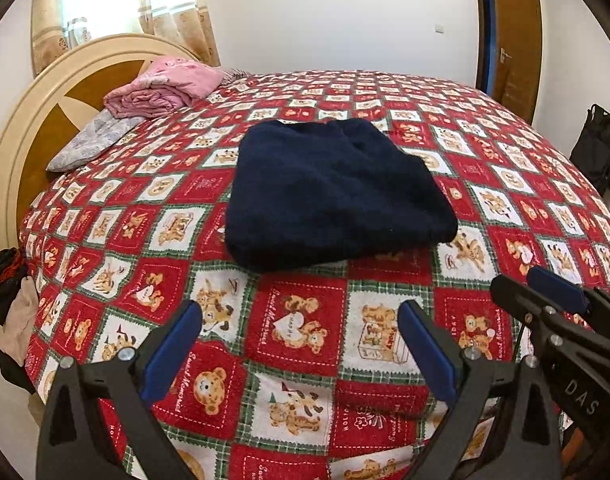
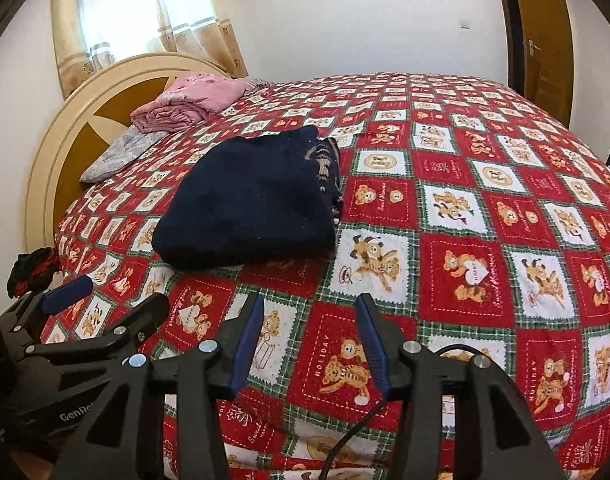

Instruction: Fold small clothes

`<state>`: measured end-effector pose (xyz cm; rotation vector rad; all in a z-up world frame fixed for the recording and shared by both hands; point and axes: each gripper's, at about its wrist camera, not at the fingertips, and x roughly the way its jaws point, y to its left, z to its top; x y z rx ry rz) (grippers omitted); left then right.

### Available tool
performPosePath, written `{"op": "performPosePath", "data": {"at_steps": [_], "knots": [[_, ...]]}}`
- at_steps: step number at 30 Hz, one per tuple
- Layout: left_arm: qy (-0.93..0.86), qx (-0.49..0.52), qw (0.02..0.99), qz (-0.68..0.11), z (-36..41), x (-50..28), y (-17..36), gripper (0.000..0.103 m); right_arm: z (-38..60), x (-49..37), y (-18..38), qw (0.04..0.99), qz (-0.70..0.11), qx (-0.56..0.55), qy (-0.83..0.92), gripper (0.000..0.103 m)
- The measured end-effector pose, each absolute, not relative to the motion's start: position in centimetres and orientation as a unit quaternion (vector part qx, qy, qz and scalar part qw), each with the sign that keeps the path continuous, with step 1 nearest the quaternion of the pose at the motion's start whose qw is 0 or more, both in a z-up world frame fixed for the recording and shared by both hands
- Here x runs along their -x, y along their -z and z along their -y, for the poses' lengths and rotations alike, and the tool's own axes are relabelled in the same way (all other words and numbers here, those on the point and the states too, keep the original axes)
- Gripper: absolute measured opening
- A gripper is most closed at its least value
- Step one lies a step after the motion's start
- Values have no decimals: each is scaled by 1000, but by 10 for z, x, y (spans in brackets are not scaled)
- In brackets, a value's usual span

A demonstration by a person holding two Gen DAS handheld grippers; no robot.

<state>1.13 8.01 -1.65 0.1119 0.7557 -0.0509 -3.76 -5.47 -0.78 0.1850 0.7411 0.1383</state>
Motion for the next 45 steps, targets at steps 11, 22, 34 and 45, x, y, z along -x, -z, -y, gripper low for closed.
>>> {"op": "performPosePath", "data": {"at_steps": [11,22,34,45], "knots": [[15,-48,911,-408,-88,-25,44,100,49,18,31,894,-427,-111,-80,49],[-2,-41,949,-313,-86,11,-11,100,55,68,-42,948,-303,-85,-39,50],[6,-37,982,-187,-90,62,-91,103,56,147,-146,991,-127,-42,-2,78],[-17,-14,989,-147,-103,78,-112,103,46,168,-151,995,-90,-33,7,85]]}}
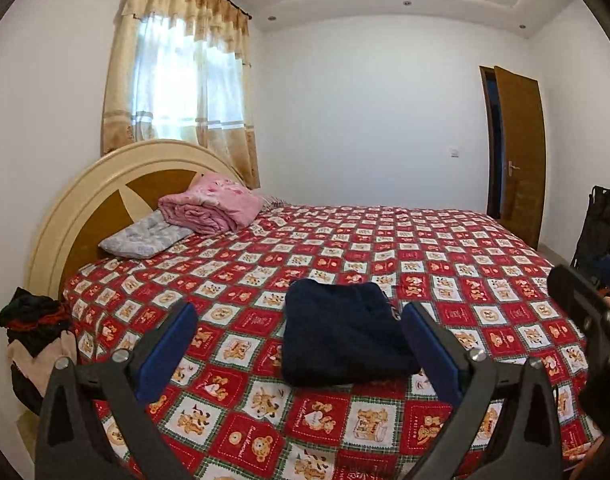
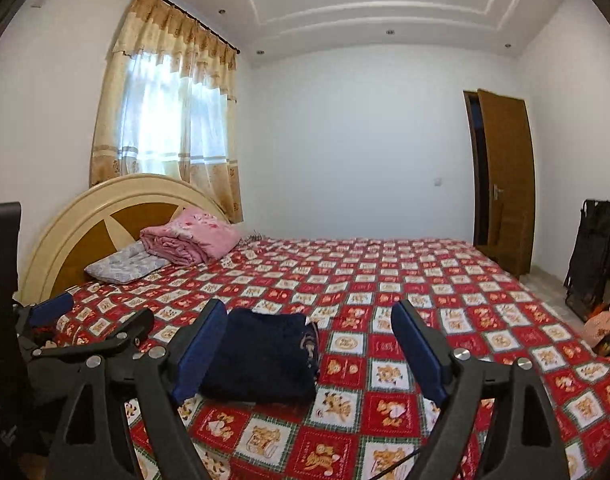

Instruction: Fold small clothes

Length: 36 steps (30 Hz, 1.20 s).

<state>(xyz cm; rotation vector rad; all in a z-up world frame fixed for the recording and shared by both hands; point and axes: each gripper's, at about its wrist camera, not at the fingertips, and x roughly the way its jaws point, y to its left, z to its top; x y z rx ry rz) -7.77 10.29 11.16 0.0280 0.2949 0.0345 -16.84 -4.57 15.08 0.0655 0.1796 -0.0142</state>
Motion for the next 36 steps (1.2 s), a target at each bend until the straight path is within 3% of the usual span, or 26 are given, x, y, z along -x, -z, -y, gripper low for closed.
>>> {"op": "performPosePath", "data": {"at_steps": [9,36], "knots": [[-21,-16,986,-166,-104,71,-101,103,59,152,-134,989,-127,-78,8,85],[-5,-16,984,-175,-103,69,-96,103,57,149,-129,988,-136,-66,1,85]]}}
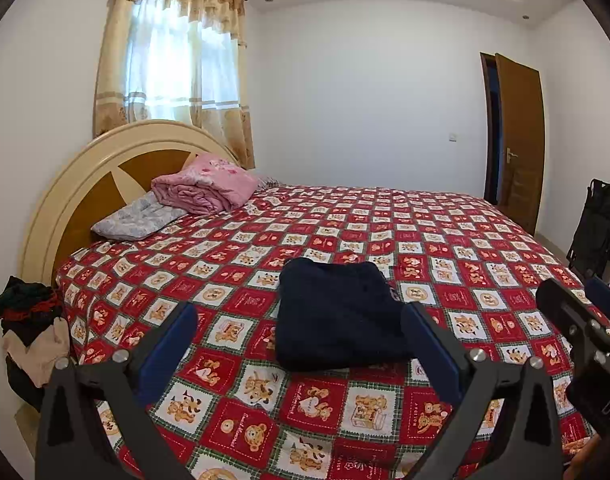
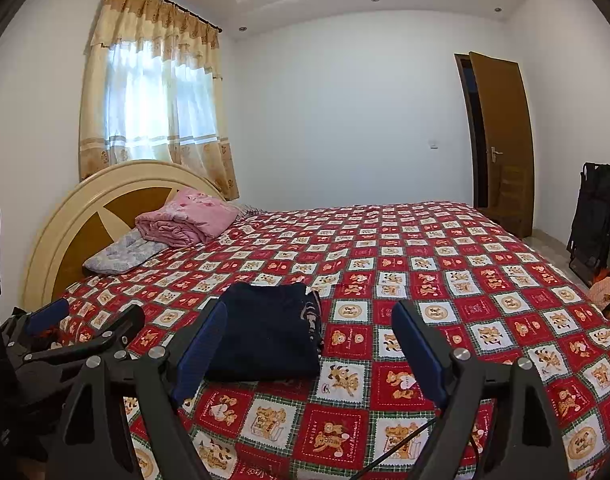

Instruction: Fold small clothes

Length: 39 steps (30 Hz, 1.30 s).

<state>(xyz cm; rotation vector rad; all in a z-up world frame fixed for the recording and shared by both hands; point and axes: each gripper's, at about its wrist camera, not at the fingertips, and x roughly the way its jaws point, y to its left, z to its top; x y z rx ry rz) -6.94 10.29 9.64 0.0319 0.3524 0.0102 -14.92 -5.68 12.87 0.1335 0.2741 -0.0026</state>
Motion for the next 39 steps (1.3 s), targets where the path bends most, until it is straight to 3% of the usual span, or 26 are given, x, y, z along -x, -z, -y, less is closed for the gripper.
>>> {"op": "performPosePath", "data": {"at_steps": [39], "knots": [[-17,-18,982,-189,-103,61,-92,103,56,149,-120,987,-145,-71,3,85]]}}
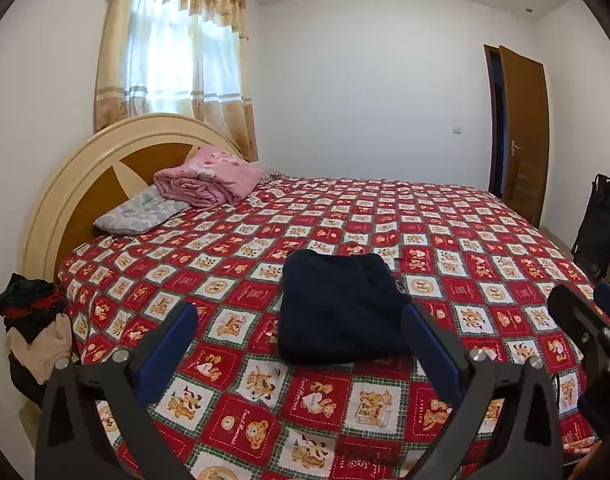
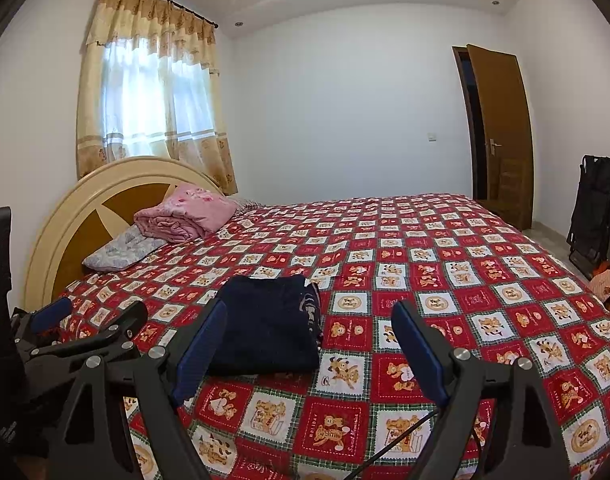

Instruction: Fold small clothes

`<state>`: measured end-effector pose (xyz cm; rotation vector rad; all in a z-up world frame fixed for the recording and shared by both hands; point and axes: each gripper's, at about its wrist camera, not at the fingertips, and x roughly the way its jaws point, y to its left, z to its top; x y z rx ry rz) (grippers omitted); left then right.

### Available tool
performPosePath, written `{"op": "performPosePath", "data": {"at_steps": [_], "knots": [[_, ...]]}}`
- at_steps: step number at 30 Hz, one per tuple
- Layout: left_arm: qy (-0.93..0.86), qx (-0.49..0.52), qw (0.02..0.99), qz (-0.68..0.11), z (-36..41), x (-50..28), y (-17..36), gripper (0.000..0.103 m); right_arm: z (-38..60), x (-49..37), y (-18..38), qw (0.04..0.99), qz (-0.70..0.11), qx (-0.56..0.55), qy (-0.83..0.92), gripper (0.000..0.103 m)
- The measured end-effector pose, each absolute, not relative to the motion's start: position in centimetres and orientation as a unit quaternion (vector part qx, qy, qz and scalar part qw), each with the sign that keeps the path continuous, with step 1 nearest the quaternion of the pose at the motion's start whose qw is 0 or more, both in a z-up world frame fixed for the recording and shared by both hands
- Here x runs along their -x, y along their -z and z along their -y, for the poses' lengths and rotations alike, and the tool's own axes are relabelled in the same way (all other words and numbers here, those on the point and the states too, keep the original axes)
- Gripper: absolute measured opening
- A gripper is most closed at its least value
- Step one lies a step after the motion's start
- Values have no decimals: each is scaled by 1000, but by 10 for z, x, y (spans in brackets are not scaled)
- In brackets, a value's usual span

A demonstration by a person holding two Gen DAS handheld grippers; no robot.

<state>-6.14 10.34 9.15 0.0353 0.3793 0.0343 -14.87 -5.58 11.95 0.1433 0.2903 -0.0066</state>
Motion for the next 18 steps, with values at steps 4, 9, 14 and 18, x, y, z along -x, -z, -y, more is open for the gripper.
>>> {"op": "performPosePath", "data": {"at_steps": [4,9,14,18], "knots": [[-16,-14,983,-183,-104,62,-93,103,57,148,-120,987,-145,-72,3,85],[-7,-4,982,-189,-107,59,-94,103,55,149,-119,987,-146,-71,4,85],[18,5,980,-197,-107,58,-91,103,55,149,-117,987,-146,-71,4,85],[16,-5,981,-196,-103,59,-91,103,56,149,-117,987,-146,-72,4,85]]}}
